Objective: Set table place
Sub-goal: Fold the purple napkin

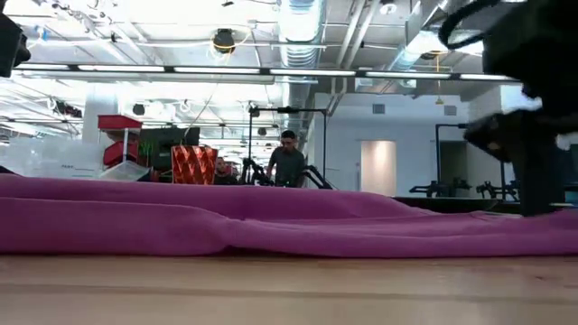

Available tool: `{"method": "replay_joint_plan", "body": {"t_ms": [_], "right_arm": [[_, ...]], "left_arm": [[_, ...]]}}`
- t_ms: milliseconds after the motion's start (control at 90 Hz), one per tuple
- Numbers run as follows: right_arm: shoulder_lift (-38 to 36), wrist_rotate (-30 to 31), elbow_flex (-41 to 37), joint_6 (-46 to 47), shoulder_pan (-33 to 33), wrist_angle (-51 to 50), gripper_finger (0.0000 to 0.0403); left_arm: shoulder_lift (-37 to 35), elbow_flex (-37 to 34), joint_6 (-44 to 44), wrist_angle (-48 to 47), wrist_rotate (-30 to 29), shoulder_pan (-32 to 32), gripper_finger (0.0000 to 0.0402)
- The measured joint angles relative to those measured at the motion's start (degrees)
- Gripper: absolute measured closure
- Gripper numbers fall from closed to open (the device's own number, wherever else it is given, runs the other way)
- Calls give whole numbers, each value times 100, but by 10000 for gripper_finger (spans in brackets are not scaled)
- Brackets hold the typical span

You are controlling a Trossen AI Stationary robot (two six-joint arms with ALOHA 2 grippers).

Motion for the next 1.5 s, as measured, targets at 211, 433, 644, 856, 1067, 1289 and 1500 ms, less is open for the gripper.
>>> {"method": "replay_joint_plan", "body": {"t_ms": [211,433,644,856,1067,1289,1500], "right_arm": [[478,58,405,782,-53,-606,238],[506,218,1033,1094,-90,-1981,392],[-69,635,1668,1117,-210,-3232,402],[-961,1038,2399,1113,-448,-4239,403],[-1734,1410,3477,993,-721,-5099,403],[-2087,1784,4669,978,-925,-6498,403],[-2099,1843,4981,1345,-926,-7629,403]], "left_arm": [[0,2,19,-4,0,0,401],[-66,7,-122,-92,-15,11,401],[-436,665,-142,-1669,-345,110,401],[-861,1887,138,-3578,-1196,404,401],[-1274,2837,860,-4152,-1889,835,401],[-1619,3166,1449,-4148,-2341,1305,401],[-1731,3193,1931,-4145,-2555,1767,401]]}}
